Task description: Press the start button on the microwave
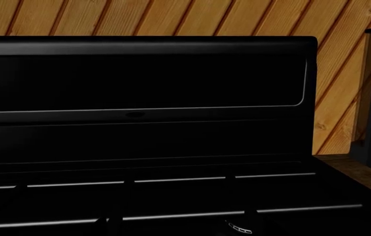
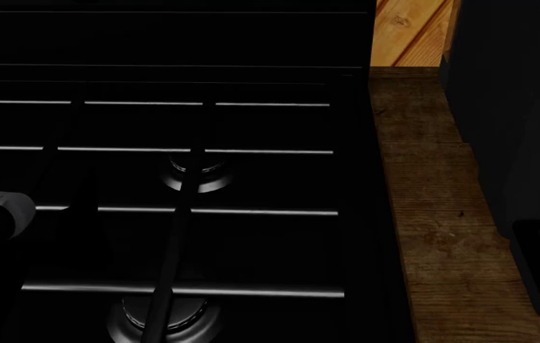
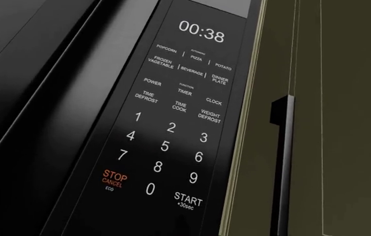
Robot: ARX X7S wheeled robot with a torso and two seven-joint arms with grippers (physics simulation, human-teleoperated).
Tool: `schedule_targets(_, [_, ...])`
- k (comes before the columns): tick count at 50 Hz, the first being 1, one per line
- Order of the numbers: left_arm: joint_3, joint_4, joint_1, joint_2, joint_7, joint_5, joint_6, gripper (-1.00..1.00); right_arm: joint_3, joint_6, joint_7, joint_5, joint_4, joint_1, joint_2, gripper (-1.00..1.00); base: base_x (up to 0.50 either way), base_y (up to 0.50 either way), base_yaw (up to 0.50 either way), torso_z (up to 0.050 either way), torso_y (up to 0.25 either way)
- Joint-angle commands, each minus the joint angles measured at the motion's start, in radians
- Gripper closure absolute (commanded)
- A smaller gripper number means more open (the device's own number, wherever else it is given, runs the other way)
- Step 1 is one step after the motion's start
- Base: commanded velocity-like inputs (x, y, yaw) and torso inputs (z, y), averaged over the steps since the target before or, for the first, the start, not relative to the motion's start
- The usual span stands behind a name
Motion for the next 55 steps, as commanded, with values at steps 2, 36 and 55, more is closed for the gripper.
schedule_targets(2, [0.0,-0.004,0.002,-0.004,-0.002,-0.007,0.008,-1.0,-0.061,-0.037,-0.061,-0.08,0.122,0.045,-0.029,1.0,0.0,0.0,0.0,0.0,0.0])
schedule_targets(36, [0.004,-0.001,0.011,-0.018,-0.016,-0.023,0.02,-1.0,-0.114,-0.166,-0.171,-0.179,0.381,0.064,-0.11,1.0,0.0,0.0,0.0,0.0,0.0])
schedule_targets(55, [0.007,-0.013,0.011,-0.025,-0.023,-0.027,0.031,-1.0,-0.136,-0.21,-0.209,-0.215,0.456,0.072,-0.138,1.0,0.0,0.0,0.0,0.0,0.0])
